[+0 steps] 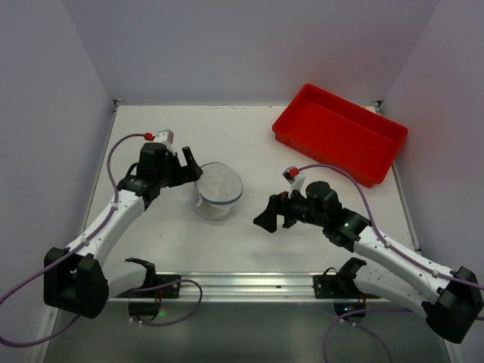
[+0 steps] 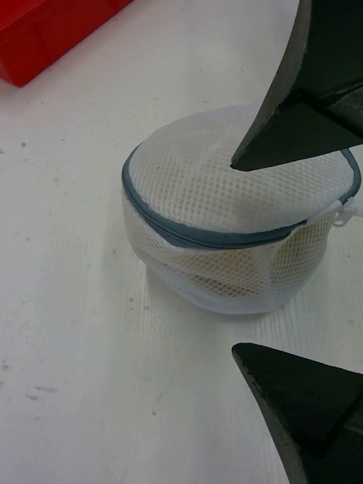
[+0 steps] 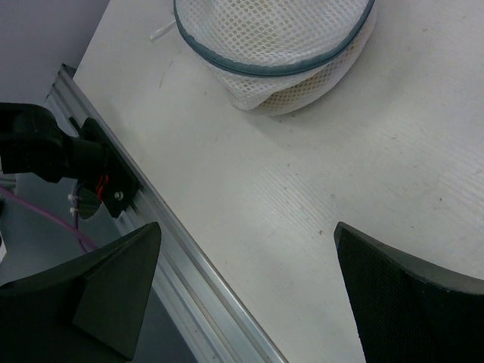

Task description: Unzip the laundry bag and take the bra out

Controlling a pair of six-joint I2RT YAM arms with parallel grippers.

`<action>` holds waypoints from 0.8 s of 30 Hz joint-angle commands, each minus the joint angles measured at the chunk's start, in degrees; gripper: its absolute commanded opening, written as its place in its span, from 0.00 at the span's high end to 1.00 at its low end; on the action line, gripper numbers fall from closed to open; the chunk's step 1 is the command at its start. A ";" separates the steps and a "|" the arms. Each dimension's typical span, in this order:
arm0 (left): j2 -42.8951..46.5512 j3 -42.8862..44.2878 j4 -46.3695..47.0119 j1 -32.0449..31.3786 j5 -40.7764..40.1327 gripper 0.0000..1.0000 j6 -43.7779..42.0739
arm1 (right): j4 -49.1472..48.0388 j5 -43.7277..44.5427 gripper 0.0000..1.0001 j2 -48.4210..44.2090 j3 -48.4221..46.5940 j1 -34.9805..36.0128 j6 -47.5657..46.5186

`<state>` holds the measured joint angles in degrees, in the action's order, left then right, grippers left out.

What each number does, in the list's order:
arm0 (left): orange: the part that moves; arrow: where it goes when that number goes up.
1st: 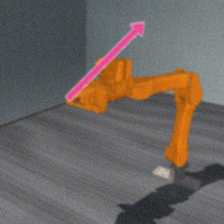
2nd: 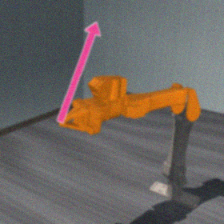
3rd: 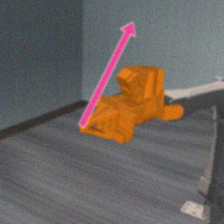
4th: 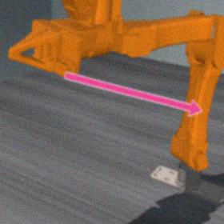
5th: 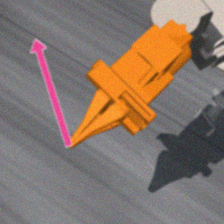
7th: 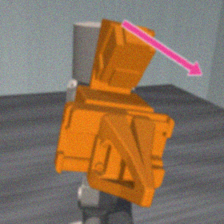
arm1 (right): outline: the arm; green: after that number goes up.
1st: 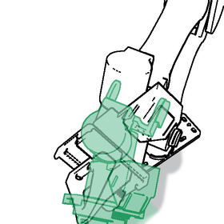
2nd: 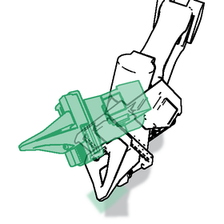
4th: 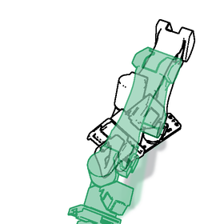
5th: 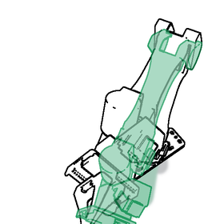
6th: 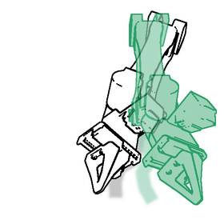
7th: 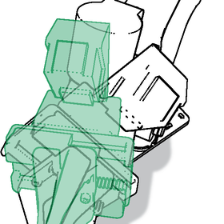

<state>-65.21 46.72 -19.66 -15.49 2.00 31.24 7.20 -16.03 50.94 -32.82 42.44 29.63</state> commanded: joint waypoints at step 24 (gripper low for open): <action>13.87 -18.23 17.90 -3.93 12.00 1.00 26.48 | -6.58 23.84 0.15 14.53 -15.60 21.27 3.33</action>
<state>-56.38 30.63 -4.43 -16.67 21.19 47.64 4.60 -0.38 63.05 -43.75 60.93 31.16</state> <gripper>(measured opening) 0.029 0.872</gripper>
